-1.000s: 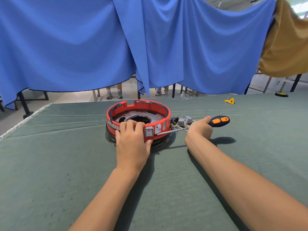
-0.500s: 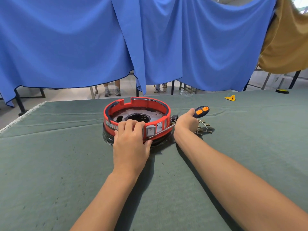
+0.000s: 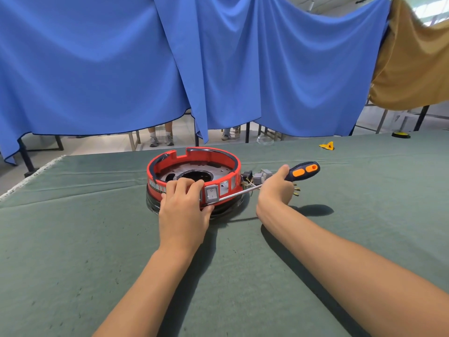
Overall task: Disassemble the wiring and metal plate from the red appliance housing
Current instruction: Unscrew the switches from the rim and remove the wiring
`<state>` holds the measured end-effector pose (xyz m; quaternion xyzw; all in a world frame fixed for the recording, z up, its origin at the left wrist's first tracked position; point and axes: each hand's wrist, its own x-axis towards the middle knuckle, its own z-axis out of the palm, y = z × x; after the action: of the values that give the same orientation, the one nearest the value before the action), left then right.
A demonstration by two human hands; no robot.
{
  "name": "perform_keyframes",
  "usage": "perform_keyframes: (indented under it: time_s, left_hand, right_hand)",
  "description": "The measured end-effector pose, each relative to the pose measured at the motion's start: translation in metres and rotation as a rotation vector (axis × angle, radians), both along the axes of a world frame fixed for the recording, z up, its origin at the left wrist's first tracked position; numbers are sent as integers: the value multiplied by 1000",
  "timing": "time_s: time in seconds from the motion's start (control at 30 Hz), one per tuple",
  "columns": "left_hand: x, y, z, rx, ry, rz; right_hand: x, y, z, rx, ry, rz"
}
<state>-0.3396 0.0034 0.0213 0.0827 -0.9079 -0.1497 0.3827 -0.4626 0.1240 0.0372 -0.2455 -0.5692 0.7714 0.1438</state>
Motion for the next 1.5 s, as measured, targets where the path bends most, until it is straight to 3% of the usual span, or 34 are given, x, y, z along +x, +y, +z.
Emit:
perform_keyframes:
  time_s: [0.5, 0.7, 0.97, 1.5]
  left_hand:
    - [1, 2, -1, -126, 42, 14]
    - [-2, 4, -1, -288, 57, 100]
    - [-5, 4, -3, -376, 53, 135]
    - [-1, -1, -2, -255, 130, 25]
  right_hand:
    - [-9, -1, -7, 116, -30, 44]
    - [-14, -9, -6, 150, -49, 70]
    - [14, 9, -11, -19, 107, 4]
    - [57, 23, 7, -325, 258, 103]
